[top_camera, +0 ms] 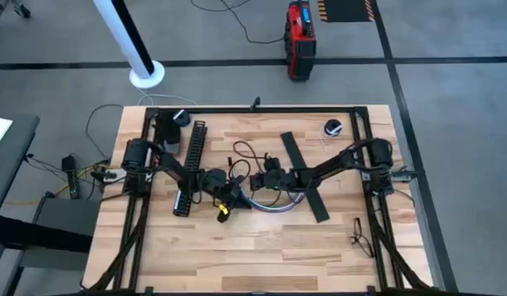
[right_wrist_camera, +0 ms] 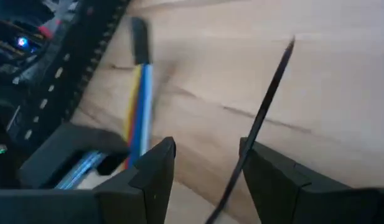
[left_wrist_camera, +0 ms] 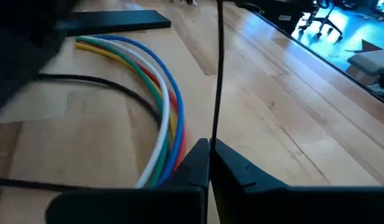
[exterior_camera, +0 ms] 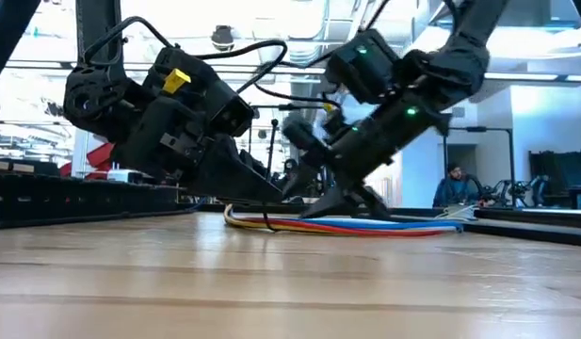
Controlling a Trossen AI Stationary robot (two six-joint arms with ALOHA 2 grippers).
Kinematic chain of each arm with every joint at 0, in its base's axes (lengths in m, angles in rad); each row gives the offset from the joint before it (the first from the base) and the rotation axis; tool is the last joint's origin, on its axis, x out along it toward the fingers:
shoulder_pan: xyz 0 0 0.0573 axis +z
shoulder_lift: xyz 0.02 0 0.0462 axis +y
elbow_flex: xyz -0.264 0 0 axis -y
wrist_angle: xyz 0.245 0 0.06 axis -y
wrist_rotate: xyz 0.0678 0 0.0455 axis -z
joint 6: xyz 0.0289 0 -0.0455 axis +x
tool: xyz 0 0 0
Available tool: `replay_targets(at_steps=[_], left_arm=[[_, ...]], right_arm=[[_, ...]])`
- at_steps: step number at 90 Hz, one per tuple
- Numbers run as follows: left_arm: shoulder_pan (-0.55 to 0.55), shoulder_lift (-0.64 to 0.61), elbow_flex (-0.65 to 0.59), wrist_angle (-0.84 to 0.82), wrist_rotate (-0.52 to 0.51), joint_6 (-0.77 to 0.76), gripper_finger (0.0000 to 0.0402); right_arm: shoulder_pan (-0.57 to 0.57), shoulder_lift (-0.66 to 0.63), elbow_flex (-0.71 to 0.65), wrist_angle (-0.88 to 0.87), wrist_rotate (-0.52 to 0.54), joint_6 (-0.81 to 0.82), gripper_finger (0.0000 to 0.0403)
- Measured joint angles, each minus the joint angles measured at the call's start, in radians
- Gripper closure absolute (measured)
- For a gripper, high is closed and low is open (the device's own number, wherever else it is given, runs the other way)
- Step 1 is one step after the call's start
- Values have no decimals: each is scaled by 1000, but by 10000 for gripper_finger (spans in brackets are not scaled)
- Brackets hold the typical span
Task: Ziptie cables
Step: Wrap the black zip tie on the cable
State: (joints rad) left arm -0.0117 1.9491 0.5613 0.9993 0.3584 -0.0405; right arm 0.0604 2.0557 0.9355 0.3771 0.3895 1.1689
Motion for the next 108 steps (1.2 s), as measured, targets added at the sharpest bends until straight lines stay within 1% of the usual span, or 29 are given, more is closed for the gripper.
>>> replay_targets(at_steps=[11, 25, 33, 69, 82, 90, 108], left_arm=[[0, 0, 0, -8, -1, -3, 401], [1, 0, 0, -7, -7, 1, 401], [1, 0, 0, -9, -7, 1, 401], [2, 0, 0, -20, -8, -9, 401], [2, 0, 0, -20, -8, -9, 401], [2, 0, 0, -21, -10, -9, 401], [2, 0, -1, -21, -10, -9, 401]], right_arm=[[7, -22, 39, -98, -29, -1, 223], [8, -60, 42, -193, -83, -4, 223], [7, -68, 43, -215, -115, -13, 223], [14, -70, 44, -262, -172, -13, 223], [41, -71, 44, -280, -169, 26, 223], [56, -70, 44, -281, -142, 35, 223], [51, -51, 44, -272, -104, 31, 226]])
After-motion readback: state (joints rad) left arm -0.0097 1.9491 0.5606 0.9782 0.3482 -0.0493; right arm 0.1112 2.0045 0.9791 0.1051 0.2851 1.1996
